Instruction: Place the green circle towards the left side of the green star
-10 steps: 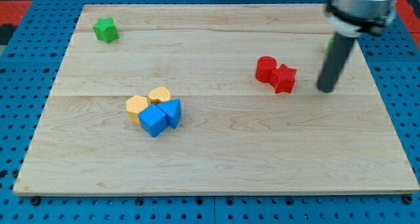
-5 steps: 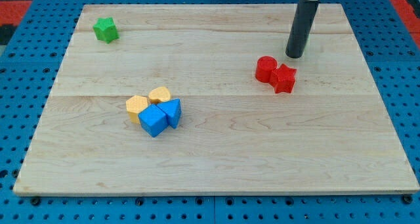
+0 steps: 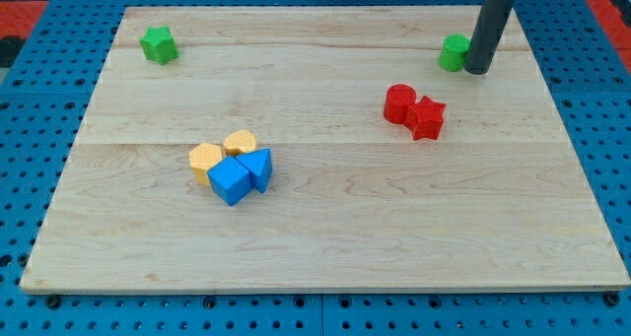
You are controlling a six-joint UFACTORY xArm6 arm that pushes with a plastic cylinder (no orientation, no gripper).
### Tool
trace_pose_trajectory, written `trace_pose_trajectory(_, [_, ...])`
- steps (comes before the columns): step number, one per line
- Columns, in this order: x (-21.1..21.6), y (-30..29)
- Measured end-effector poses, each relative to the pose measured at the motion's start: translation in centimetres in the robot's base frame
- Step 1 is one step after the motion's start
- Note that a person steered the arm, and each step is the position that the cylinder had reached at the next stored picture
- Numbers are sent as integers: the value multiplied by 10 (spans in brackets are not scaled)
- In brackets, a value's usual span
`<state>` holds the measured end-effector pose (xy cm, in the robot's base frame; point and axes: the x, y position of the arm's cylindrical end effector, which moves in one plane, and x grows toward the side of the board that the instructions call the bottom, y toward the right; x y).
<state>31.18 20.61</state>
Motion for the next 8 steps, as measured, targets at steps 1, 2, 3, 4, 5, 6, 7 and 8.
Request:
trace_pose_trajectory(1, [-29, -75])
trace_pose_trajectory(2, [-31, -110])
trace_pose_trajectory(3, [-23, -79])
trace_pose_trajectory(4, [-14, -18])
trace_pose_trajectory(5, [-60, -7])
trace_pose_trajectory(6, [-69, -59])
trace_pose_trajectory(7, [-69, -128])
trace_pose_trajectory(8, [-69, -116])
